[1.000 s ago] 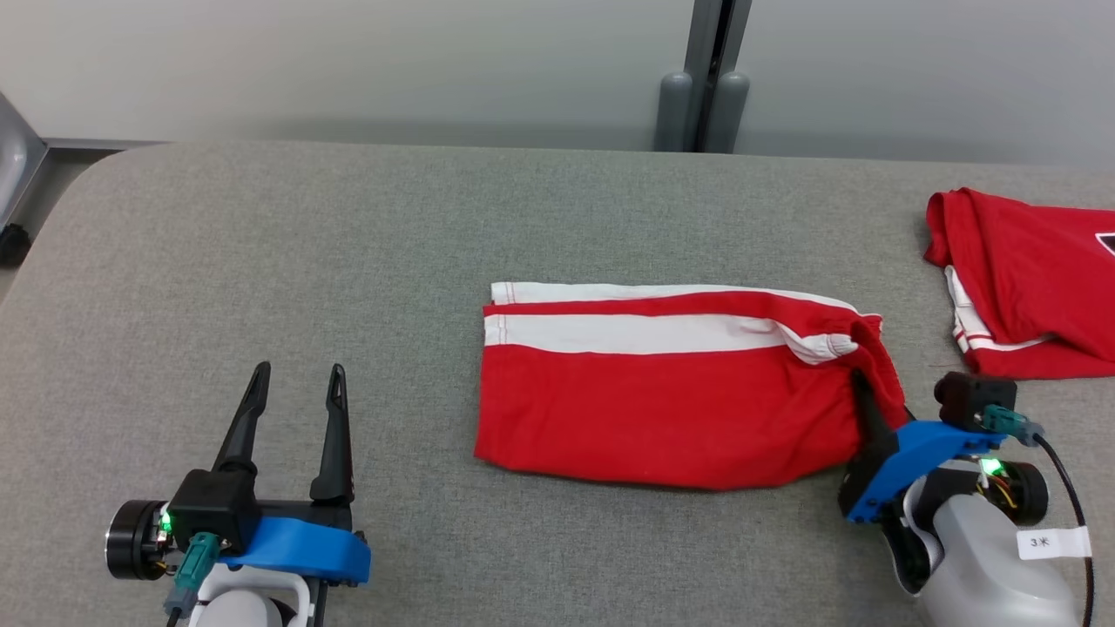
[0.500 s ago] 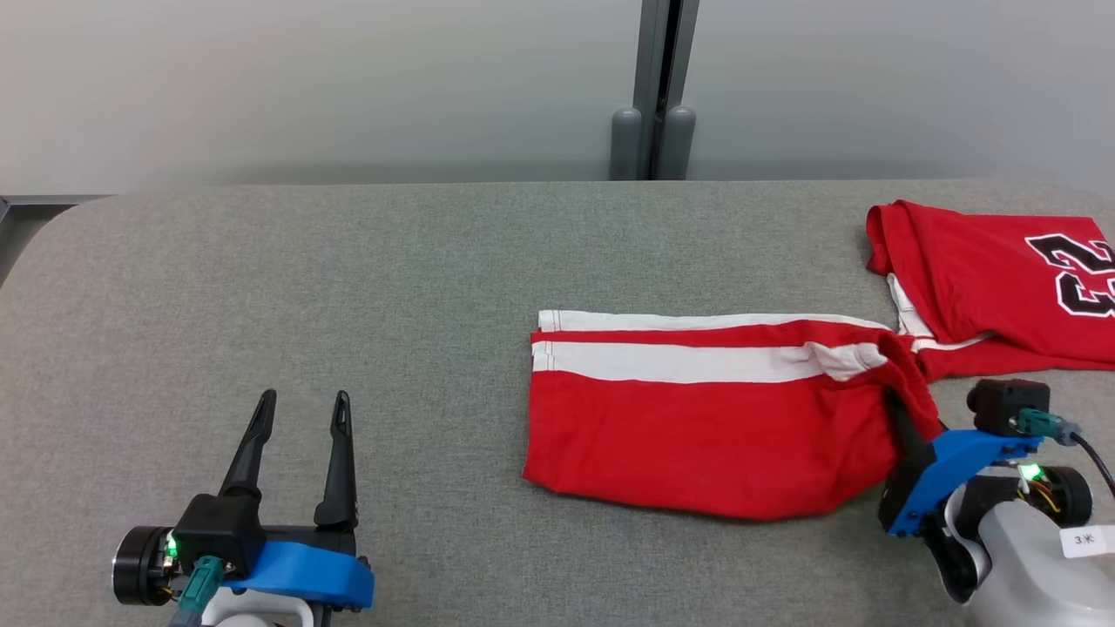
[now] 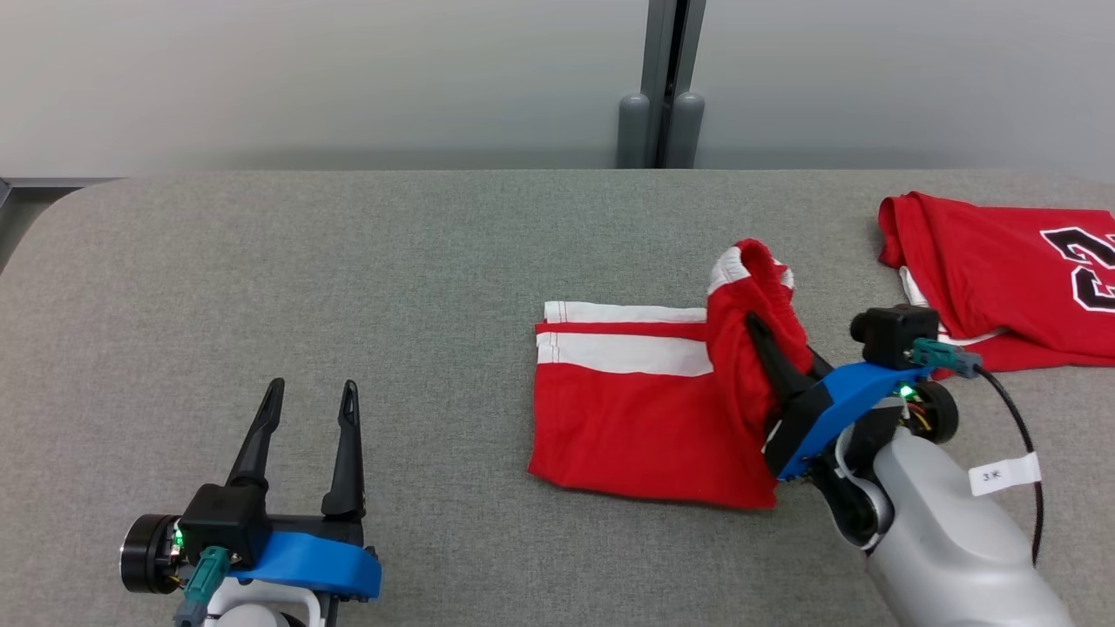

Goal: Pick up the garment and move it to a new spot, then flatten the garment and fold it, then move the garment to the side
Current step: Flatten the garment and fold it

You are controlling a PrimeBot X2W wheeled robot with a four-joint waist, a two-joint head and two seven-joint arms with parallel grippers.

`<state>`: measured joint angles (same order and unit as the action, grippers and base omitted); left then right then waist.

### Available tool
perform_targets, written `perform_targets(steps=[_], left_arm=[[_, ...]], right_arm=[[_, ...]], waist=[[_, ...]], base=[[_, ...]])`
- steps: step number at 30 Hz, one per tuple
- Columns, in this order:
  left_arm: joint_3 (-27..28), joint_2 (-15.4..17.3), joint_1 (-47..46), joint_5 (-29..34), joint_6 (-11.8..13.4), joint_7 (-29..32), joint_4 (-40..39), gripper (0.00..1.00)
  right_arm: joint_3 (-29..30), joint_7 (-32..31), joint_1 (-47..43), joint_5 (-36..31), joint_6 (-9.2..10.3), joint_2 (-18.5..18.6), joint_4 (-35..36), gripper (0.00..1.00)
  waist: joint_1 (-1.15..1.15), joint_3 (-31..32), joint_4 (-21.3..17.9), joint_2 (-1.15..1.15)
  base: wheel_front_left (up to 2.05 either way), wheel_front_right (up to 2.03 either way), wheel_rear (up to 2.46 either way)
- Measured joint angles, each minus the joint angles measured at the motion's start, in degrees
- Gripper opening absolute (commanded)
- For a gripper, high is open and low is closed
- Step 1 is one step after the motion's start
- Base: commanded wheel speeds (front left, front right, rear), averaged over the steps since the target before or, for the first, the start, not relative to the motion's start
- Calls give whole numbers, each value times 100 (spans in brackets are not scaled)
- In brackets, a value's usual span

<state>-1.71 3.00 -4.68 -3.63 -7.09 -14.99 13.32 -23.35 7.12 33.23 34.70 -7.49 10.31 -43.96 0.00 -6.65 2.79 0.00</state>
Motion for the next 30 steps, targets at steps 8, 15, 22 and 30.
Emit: perform_targets(steps=[8, 15, 22, 30], left_arm=[[-91, -5, -86, -41, 4, 0, -8, 100], [-258, -8, -247, -143, 49, 0, -7, 100], [-335, -8, -320, -197, 101, 0, 22, 100], [-201, -7, -235, -159, 108, 0, 25, 100]], right_arm=[[-241, 42, 191, 13, 0, -520, -15, 0], [-499, 272, 270, 89, 1, -736, -465, 0], [-1133, 539, 321, 677, 0, -748, -630, 100], [-1027, 776, 476, 320, 0, -731, -706, 100]], waist=[[0, -122, 130, 0], [0, -267, 304, 0], [0, -336, 378, 0], [0, -186, 173, 0]], base=[[0, 0, 0], [0, 0, 0], [0, 0, 0], [0, 0, 0]])
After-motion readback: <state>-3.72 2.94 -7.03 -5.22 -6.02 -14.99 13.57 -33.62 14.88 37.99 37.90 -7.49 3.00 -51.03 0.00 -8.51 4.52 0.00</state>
